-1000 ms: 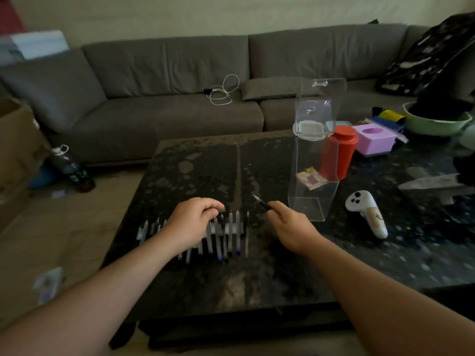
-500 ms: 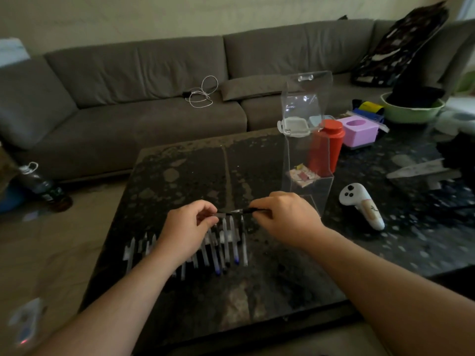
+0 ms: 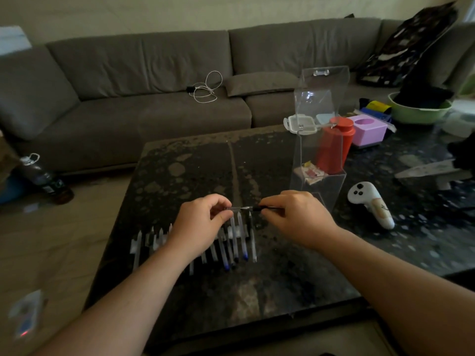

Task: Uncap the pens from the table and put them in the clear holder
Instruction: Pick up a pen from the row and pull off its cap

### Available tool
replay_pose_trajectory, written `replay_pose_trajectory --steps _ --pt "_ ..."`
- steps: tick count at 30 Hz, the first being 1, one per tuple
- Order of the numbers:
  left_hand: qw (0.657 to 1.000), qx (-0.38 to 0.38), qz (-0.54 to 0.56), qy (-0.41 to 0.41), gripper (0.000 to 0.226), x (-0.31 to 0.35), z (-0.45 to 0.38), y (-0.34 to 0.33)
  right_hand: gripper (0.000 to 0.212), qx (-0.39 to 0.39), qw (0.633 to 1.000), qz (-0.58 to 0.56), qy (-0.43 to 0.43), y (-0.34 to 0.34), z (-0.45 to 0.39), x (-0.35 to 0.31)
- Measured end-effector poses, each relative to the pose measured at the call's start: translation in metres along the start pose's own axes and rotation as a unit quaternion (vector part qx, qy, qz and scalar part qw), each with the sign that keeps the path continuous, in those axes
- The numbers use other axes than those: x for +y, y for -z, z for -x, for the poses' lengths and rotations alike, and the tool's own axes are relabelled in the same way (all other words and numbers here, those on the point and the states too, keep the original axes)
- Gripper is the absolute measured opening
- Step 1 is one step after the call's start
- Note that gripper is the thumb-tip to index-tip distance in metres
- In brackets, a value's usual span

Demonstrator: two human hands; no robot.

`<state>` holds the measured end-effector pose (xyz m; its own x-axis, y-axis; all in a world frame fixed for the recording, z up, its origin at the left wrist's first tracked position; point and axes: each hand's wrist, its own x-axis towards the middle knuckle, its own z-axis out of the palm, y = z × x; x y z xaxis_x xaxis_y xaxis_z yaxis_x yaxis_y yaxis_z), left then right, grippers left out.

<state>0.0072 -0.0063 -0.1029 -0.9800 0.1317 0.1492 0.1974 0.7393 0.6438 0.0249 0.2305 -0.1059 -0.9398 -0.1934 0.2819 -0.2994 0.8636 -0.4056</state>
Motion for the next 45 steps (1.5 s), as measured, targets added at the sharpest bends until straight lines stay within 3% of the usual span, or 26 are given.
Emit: replay_pose_trajectory --steps 11,24,38,45 --pt "1.000 0.000 0.013 -0.014 0.011 0.005 0.004 -0.003 0.024 -0.034 0.999 -0.013 -0.021 -0.002 0.001 -0.005" --pt "0.999 0.042 0.005 -0.021 0.015 0.001 0.006 0.008 0.020 -0.018 0.998 -0.052 -0.027 0.009 0.002 -0.010" --pt "0.997 0.056 0.033 -0.041 0.015 0.020 0.008 0.007 0.019 0.014 1.000 0.005 -0.012 0.008 0.003 -0.032" --pt "0.990 0.090 -0.012 -0.108 0.015 0.024 0.008 -0.003 0.022 -0.007 0.998 -0.016 -0.058 0.017 0.009 -0.031"
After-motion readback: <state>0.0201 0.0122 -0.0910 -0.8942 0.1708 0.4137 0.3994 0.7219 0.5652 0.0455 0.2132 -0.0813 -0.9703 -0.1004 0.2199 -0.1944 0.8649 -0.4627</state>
